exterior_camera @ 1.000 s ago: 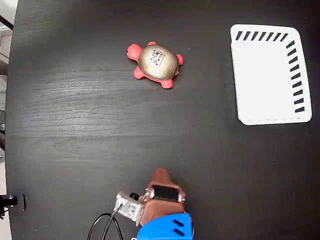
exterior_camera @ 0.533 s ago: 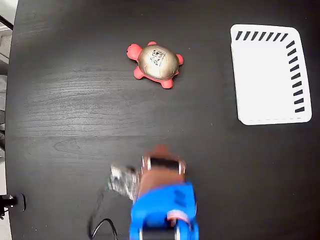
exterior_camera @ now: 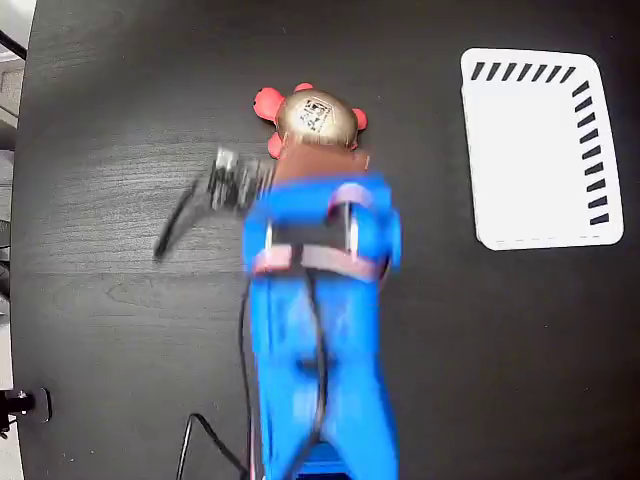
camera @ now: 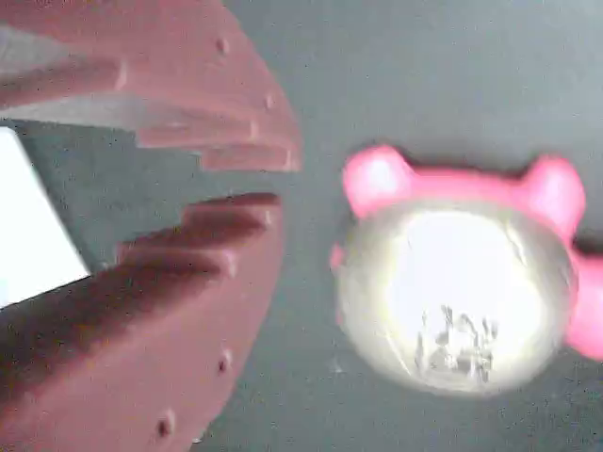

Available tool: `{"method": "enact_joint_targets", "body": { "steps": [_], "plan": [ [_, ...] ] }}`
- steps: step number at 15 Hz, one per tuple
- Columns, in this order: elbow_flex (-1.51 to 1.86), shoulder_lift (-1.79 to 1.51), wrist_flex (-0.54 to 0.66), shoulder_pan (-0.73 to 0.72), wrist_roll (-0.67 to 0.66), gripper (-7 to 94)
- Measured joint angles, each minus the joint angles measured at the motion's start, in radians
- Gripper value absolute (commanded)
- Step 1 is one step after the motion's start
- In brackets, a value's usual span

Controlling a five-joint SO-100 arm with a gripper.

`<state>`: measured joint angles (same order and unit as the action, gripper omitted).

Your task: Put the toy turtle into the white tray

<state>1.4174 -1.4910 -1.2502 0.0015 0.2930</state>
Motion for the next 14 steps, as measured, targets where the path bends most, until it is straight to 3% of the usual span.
{"method": "enact_joint_targets", "body": {
  "steps": [3, 4, 6, 9, 14],
  "plan": [
    [-0.172, 0.183, -0.003, 0.023, 0.064, 1],
    [-0.216, 0.229, -0.003, 0.028, 0.08, 7],
    [-0.281, 0.322, -0.011, 0.026, 0.087, 32],
    [-0.37, 0.42, -0.084, 0.015, 0.1, 56],
    [-0.471, 0.543, -0.169, 0.002, 0.146, 70]
  ]
}}
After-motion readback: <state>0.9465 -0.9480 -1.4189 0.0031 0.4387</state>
